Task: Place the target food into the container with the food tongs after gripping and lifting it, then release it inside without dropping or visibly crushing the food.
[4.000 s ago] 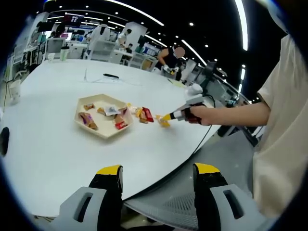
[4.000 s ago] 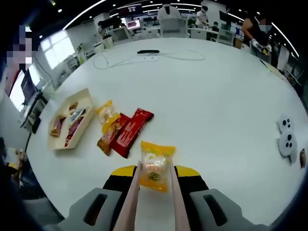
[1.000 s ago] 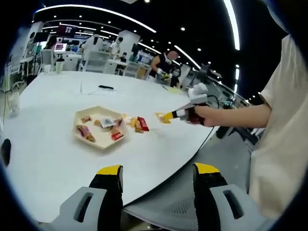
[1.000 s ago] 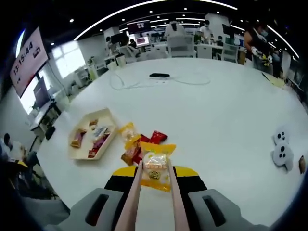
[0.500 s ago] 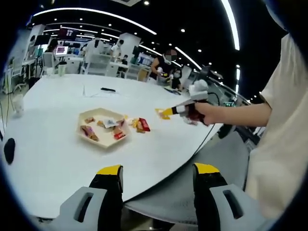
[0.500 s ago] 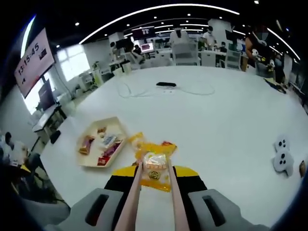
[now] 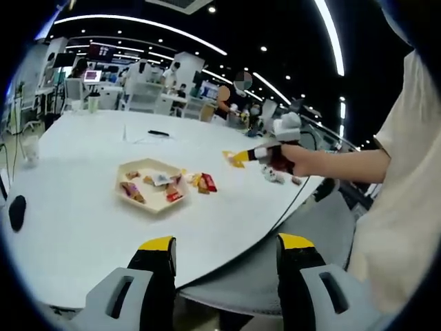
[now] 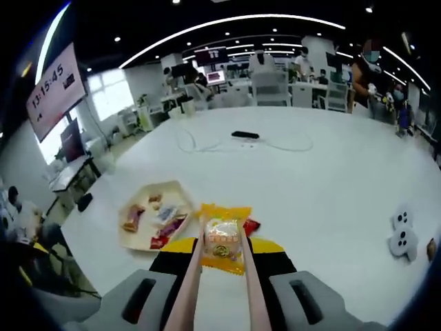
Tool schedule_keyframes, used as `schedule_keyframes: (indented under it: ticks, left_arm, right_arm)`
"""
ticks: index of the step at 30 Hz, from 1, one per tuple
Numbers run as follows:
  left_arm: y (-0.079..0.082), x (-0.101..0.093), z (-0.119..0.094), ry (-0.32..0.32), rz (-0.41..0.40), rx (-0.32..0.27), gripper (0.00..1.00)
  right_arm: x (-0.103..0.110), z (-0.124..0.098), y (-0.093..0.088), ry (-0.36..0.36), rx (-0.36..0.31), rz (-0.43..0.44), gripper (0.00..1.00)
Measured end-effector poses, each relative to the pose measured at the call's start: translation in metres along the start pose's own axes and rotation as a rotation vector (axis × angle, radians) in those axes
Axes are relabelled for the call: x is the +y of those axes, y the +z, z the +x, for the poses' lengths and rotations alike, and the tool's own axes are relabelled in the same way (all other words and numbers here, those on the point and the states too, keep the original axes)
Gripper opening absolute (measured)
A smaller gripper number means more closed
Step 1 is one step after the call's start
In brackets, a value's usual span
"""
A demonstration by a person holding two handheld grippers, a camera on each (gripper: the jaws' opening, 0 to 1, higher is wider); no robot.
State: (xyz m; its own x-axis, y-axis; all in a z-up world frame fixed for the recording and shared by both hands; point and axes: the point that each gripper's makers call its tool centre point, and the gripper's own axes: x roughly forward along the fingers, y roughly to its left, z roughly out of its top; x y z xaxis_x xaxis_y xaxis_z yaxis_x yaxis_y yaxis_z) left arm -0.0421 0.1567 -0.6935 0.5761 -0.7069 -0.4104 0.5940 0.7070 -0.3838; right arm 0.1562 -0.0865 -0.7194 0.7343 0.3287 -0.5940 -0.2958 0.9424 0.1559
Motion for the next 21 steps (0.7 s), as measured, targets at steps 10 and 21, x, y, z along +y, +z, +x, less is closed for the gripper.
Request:
schedule_keyframes:
  ticks: [10,21]
  left_arm:
    - [0.008,-0.006,0.005,-0.014,0.024,-0.011,0.58]
    - [0.008,-0.008,0.003,-0.018,0.031,-0.019,0.58]
  right_arm:
    - [0.002,-0.008,0.025,0.010,-0.057,-0.006,0.27]
    - [0.014,-0.015,0.055,0.033,-0.118,-0.025,0.27]
